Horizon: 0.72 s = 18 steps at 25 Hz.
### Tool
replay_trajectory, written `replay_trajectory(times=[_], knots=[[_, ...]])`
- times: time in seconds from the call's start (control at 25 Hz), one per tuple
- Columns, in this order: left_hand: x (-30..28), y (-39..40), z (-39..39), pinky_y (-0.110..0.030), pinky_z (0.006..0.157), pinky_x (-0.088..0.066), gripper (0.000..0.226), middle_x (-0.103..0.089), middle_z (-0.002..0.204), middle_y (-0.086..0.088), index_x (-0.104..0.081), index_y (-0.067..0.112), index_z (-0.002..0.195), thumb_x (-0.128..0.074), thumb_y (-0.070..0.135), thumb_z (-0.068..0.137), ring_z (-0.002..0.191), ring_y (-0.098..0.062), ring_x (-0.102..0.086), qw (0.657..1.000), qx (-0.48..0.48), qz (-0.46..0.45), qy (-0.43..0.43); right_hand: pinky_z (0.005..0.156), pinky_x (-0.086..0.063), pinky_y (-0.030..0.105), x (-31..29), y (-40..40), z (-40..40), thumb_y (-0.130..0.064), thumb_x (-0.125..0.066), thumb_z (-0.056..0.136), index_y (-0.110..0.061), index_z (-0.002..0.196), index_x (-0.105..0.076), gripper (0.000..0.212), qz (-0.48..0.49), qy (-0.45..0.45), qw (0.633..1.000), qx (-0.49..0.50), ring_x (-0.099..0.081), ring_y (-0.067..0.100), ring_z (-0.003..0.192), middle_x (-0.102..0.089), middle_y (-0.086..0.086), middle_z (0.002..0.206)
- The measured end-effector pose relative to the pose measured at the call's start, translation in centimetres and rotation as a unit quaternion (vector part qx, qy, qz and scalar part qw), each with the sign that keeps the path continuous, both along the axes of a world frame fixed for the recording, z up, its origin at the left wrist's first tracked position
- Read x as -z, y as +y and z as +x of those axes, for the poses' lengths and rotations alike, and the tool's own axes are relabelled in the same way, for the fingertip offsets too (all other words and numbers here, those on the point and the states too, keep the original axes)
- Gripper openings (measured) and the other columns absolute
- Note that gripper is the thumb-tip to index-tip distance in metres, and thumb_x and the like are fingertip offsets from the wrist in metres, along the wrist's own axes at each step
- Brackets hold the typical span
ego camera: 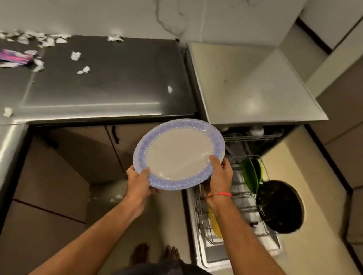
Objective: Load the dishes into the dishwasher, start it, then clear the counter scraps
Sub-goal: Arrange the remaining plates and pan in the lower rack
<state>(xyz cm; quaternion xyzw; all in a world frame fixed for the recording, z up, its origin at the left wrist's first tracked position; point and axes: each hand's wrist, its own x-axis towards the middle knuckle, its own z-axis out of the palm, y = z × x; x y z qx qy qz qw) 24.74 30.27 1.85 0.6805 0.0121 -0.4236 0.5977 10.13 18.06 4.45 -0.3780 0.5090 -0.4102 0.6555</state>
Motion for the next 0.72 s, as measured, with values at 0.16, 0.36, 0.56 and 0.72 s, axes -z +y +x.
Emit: replay_trajectory(times=[0.16,0.36,0.56,0.72], knots=[[1.5,-1.5,-3.0,-0.044,0.069,-0.062,0.039,-0.063,0.12,-0.009,-0.035,0.02,0.143,-0.049,0.02,0.106,0.085,-0.027,-0.07,0.997,0.077,0.001,0.028,0.09,-0.057,0.045,1.1,0.1,-3.9,-0.018,-0.064,0.094,-0.037,0.116,-0.061,0.03,0.011,-0.004,0.999,0.033,-0.068,0.022,0.105,-0.071,-0.006,0.11],[2.7,-4.1,-6.3,-0.038,0.06,-0.062,0.04,-0.064,0.12,-0.011,-0.036,0.018,0.142,-0.052,0.022,0.106,0.09,-0.03,-0.072,0.99,0.12,0.032,0.067,0.079,-0.06,0.052,1.3,-0.8,-8.6,-0.027,-0.061,0.096,-0.043,0.113,-0.06,0.024,0.034,0.001,0.999,0.022,-0.07,0.023,0.096,-0.073,-0.008,0.102],[3.9,-9.3,-13.8,-0.039,0.062,-0.061,0.041,-0.064,0.123,-0.015,-0.035,0.016,0.142,-0.053,0.021,0.105,0.086,-0.028,-0.071,0.982,0.156,0.067,0.084,0.059,-0.06,0.054,2.5,-4.4,-17.3,-0.012,-0.058,0.096,-0.031,0.134,-0.049,0.043,0.075,-0.038,0.996,-0.023,-0.072,0.038,0.09,-0.068,0.011,0.118],[4.3,-13.9,-20.5,-0.043,0.063,-0.062,0.043,-0.064,0.114,-0.013,-0.037,0.015,0.141,-0.057,0.02,0.103,0.084,-0.027,-0.069,0.962,0.25,0.095,0.05,0.058,-0.062,0.046,3.7,-8.9,-24.9,-0.004,-0.055,0.097,-0.025,0.131,-0.054,0.04,0.06,0.003,0.998,-0.007,-0.073,0.031,0.089,-0.066,0.013,0.119]])
